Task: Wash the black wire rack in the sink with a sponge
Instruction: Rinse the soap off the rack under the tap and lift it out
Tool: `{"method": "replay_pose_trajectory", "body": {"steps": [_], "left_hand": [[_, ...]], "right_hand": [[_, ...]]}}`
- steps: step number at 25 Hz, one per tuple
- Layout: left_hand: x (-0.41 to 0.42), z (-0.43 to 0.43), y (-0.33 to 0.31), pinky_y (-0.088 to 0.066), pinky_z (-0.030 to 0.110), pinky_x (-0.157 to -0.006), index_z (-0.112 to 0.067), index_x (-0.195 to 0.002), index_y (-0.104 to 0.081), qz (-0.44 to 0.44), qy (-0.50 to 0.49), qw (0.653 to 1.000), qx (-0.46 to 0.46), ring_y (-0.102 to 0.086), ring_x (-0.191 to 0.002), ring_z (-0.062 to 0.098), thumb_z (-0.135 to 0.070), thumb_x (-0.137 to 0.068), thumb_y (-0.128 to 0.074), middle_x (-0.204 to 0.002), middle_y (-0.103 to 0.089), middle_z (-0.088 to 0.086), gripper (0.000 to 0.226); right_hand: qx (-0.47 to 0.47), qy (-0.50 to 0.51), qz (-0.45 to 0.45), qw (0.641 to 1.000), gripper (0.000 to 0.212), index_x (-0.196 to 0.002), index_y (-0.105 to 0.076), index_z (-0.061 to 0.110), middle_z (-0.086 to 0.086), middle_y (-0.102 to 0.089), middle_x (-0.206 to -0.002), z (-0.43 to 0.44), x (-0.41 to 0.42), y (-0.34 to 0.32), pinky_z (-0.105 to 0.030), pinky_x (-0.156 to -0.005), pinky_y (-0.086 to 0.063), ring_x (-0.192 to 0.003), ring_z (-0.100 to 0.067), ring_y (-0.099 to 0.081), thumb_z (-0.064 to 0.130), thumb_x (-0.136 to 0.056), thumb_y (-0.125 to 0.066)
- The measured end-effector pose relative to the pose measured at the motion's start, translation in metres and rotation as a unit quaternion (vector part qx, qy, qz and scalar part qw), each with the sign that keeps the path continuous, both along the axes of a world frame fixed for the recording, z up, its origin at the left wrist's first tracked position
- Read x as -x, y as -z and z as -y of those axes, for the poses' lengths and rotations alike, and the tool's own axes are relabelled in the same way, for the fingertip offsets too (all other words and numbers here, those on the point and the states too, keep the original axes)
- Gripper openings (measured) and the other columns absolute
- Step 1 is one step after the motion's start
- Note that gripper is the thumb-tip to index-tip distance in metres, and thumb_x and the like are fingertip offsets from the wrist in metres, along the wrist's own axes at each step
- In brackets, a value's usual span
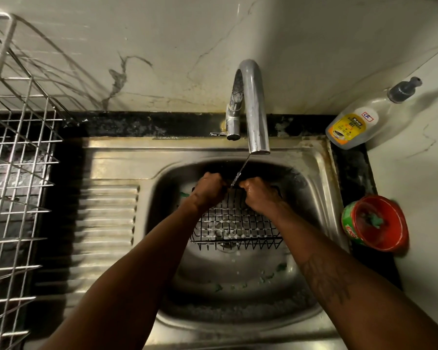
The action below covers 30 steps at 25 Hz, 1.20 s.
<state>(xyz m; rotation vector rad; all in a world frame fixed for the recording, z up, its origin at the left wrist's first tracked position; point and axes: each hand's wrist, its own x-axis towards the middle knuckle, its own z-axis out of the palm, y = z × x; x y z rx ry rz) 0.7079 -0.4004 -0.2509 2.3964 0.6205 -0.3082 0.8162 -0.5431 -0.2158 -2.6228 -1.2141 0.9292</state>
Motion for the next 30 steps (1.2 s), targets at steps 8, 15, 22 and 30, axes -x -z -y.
{"method": "replay_pose_trajectory", "body": {"steps": [8, 15, 22, 30], "left_hand": [[-0.002, 0.012, 0.005, -0.059, 0.039, -0.081, -0.009, -0.101, -0.074, -0.016, 0.012, 1.000, 0.013, -0.066, -0.090, 0.025, -0.013, -0.095, -0.061, -0.097, -0.071, 0.012, 0.014], [0.025, -0.028, 0.035, -0.062, 0.035, -0.075, -0.024, -0.092, -0.072, -0.042, -0.003, 0.999, -0.004, -0.064, -0.084, 0.010, -0.033, -0.091, -0.060, -0.092, -0.068, -0.004, 0.014], [0.004, 0.000, -0.005, -0.055, 0.034, -0.076, -0.010, -0.096, -0.078, -0.016, 0.043, 0.999, -0.019, -0.070, -0.085, 0.030, -0.014, -0.092, -0.063, -0.092, -0.076, 0.011, 0.016], [0.016, -0.011, -0.003, -0.061, 0.039, -0.076, -0.009, -0.092, -0.075, -0.022, -0.004, 1.000, 0.010, -0.070, -0.076, 0.024, -0.018, -0.098, -0.057, -0.084, -0.073, 0.009, 0.021]], "right_hand": [[0.008, -0.021, -0.018, 1.000, 0.050, -0.125, -0.065, 0.036, 0.006, -0.065, -0.122, 0.015, -0.009, 0.005, -0.038, -0.091, -0.055, -0.105, -0.017, -0.062, 0.001, -0.091, -0.054], [-0.004, 0.016, -0.027, 0.999, 0.059, -0.134, -0.062, 0.028, 0.005, -0.064, -0.124, 0.005, -0.002, 0.004, -0.027, -0.078, -0.056, -0.093, -0.010, -0.064, -0.006, -0.087, -0.056], [-0.013, -0.012, -0.009, 1.000, 0.010, -0.087, -0.068, 0.026, 0.005, -0.064, -0.078, -0.014, 0.018, 0.007, -0.036, -0.067, -0.059, -0.069, -0.013, -0.063, 0.018, -0.092, -0.065], [-0.008, -0.036, 0.000, 0.999, 0.026, -0.118, -0.072, 0.034, 0.008, -0.074, -0.094, 0.009, 0.000, 0.001, -0.021, -0.061, -0.046, -0.068, -0.004, -0.062, 0.025, -0.098, -0.059]]}}
